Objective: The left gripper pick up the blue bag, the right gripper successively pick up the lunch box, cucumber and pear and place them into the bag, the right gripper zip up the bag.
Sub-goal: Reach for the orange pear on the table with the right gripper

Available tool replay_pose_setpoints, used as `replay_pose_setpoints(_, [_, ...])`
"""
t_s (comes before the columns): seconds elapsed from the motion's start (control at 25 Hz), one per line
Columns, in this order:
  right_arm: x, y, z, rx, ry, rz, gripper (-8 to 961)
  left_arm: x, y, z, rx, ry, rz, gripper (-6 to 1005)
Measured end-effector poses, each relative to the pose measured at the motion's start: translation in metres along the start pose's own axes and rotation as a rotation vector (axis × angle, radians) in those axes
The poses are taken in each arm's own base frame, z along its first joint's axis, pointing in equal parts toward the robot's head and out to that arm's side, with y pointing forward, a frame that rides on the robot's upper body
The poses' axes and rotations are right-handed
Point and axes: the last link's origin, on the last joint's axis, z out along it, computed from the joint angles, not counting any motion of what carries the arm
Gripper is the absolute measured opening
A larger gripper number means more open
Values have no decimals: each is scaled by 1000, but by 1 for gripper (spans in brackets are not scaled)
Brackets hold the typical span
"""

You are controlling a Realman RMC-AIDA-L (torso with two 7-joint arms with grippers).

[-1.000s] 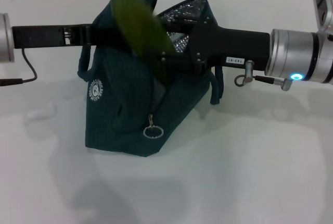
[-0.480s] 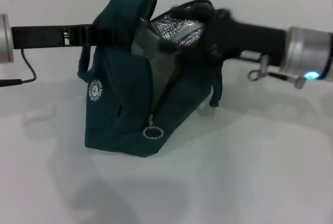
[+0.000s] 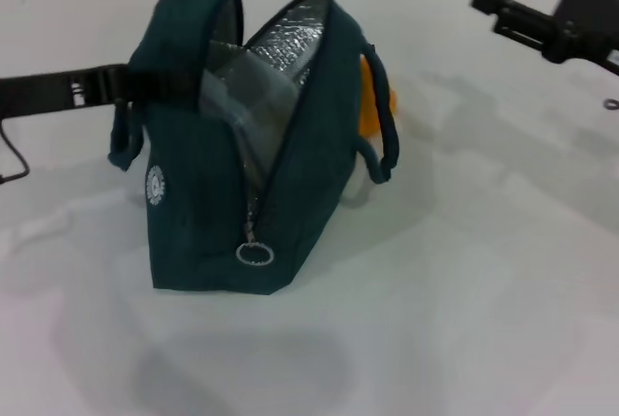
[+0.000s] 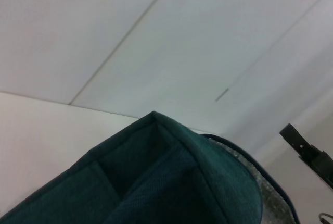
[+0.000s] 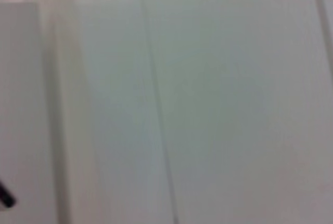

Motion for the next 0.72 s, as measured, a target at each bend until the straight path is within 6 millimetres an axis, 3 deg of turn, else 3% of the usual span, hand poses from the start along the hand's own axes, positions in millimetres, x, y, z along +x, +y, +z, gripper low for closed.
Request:
replay_pose_setpoints(0.28, [19,-9,-2,99,88,-7,801,-11,-16,-13,32,48,-49,32])
replay_pose_setpoints(0.72, [36,-8,39,90,208,-45,798,-19,-27,-14,81,59,-75,32])
